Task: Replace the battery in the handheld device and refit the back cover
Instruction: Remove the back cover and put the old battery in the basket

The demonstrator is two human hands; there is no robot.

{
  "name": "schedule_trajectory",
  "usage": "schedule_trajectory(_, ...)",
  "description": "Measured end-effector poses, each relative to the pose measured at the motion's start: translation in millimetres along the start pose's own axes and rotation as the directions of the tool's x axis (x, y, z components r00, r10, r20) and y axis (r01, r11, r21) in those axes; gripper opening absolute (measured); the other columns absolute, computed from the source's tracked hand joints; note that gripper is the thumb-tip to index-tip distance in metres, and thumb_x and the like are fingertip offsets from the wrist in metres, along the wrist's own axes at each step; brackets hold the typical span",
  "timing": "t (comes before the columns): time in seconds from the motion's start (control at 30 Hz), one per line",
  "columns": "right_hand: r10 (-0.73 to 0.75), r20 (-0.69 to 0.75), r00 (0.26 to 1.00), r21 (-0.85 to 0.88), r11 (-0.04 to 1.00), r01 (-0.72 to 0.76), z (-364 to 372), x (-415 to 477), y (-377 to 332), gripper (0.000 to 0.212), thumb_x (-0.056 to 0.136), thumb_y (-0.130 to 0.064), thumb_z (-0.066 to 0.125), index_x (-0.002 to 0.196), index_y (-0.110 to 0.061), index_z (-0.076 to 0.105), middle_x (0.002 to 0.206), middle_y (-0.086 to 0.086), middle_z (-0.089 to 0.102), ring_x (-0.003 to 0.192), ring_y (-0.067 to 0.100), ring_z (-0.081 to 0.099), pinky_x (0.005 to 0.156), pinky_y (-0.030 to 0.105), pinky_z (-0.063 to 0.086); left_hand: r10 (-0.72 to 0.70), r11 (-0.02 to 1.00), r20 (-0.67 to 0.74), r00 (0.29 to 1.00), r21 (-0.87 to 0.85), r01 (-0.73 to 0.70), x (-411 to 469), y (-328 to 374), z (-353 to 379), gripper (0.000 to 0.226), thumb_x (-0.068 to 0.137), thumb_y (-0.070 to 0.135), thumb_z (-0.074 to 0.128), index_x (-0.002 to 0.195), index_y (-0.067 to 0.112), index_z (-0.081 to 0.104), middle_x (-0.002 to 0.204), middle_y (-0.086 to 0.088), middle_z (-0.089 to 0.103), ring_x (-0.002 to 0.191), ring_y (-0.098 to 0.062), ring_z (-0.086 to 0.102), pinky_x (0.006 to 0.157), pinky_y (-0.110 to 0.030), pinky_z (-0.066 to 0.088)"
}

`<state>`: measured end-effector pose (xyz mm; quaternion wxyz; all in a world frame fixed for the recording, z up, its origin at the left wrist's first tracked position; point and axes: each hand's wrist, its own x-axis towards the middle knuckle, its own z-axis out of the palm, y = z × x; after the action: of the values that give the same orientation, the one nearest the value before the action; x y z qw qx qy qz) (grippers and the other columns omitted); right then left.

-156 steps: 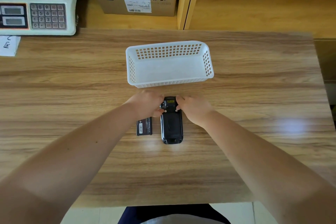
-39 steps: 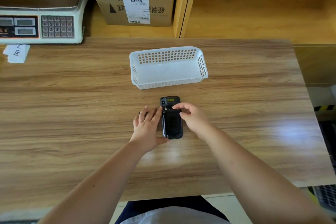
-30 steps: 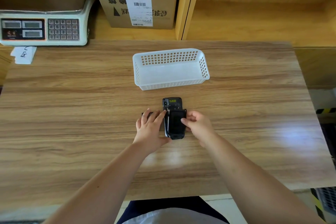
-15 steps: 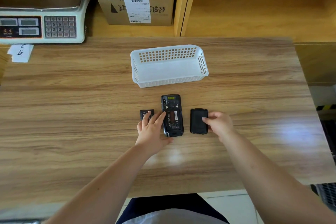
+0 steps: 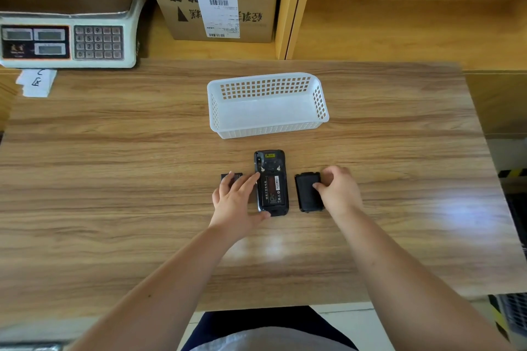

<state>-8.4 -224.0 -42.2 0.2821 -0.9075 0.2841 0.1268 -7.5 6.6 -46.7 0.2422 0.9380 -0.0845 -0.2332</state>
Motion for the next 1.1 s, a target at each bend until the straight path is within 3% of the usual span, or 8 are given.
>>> schedule_trajectory(0.1,-0.268,0.006,0.964,0.048,0.963,0.267,0.8,-5.6,-14.5,0.038,0.082,-0.028,0.07,0.118,-0.023,0.059,0.125,-0.003,0.056,0.113,0.015,0.055,0.09,0.026,0.044,0.014,1.0,-0.02,1.0,-0.013,-0.014,7.4,2.3,-5.8,0.091,0.075,0.053,0.07,0.15,0.037,0.021,0.157,0.018,0.021,0.147,-0.018,-0.004,0.115,-0.046,0.006)
schedule_trajectory(0.2,-0.492,0.189,0.85,0.045,0.869,0.493,8.3,-8.5,-25.2,0.057,0.08,-0.035,0.071,0.133,-0.028,0.05,0.143,-0.008,0.046,0.133,0.013,0.038,0.111,0.034,0.03,0.079,0.996,-0.015,0.997,0.031,-0.079,17.0,3.8,-7.3,0.088,0.079,0.054,0.065,0.151,0.036,0.019,0.158,0.019,0.015,0.148,-0.011,-0.012,0.112,-0.043,0.008)
schedule_trajectory(0.33,-0.544,0.404,0.735,-0.11,0.769,0.63,18.0,-4.1,-23.0,0.082,0.079,-0.048,0.069,0.147,-0.027,0.028,0.157,-0.013,0.018,0.147,0.012,0.008,0.116,0.036,0.014,0.195,0.949,0.063,0.979,0.24,-0.205,25.8,0.6,-3.8,0.089,0.082,0.064,0.054,0.153,0.031,0.011,0.161,0.012,0.005,0.147,-0.013,-0.016,0.113,-0.039,0.005)
schedule_trajectory(0.53,-0.587,0.449,0.673,-0.21,0.663,0.719,22.0,2.1,-12.8,0.082,0.085,-0.055,0.057,0.15,-0.026,0.017,0.159,-0.013,0.005,0.147,0.013,0.002,0.116,0.035,0.008,0.277,0.854,0.057,0.959,0.443,-0.273,27.2,-7.6,-2.7,0.085,0.085,0.07,0.038,0.153,0.026,0.012,0.162,0.008,0.006,0.149,-0.015,-0.008,0.112,-0.049,0.003)
schedule_trajectory(0.73,-0.635,0.48,0.605,-0.33,0.508,0.795,20.4,3.5,-14.9,0.078,0.091,-0.056,0.044,0.15,-0.013,0.018,0.161,0.002,0.005,0.147,0.019,0.014,0.113,0.037,0.028,0.5,0.725,0.011,0.866,0.541,-0.426,36.2,-18.0,3.2,0.08,0.078,0.063,0.057,0.134,0.007,0.054,0.14,-0.013,0.053,0.133,-0.025,0.047,0.111,-0.05,0.02)
schedule_trajectory(0.9,-0.747,0.395,0.535,-0.449,0.351,0.822,26.0,2.9,-10.2,0.073,0.079,-0.057,0.063,0.129,-0.004,0.056,0.14,0.014,0.051,0.119,0.024,0.059,0.084,0.033,0.055,0.547,0.648,0.036,0.836,0.615,-0.45,41.6,-17.8,9.5,0.079,0.076,0.058,0.064,0.128,-0.002,0.058,0.131,-0.025,0.057,0.123,-0.034,0.056,0.109,-0.051,0.024)
schedule_trajectory(1.03,-0.812,0.327,0.484,-0.475,0.302,0.826,32.9,1.5,-3.9,0.068,0.078,-0.053,0.063,0.123,-0.002,0.061,0.133,0.017,0.057,0.113,0.027,0.063,0.083,0.036,0.056,0.628,0.607,-0.015,0.778,0.634,-0.479,47.8,-22.3,2.0,0.054,0.087,0.04,0.054,0.121,0.0,0.064,0.122,-0.019,0.066,0.114,-0.029,0.063,0.107,-0.057,0.033)
schedule_trajectory(1.1,-0.822,0.306,0.48,-0.488,0.297,0.821,36.0,0.2,-1.3,0.069,0.078,-0.051,0.066,0.124,-0.001,0.059,0.134,0.018,0.056,0.115,0.028,0.062,0.088,0.036,0.054,0.629,0.606,0.0,0.777,0.625,-0.491,48.8,-22.2,-1.1,0.057,0.086,0.045,0.053,0.118,0.001,0.066,0.12,-0.019,0.067,0.113,-0.029,0.064,0.104,-0.059,0.039)
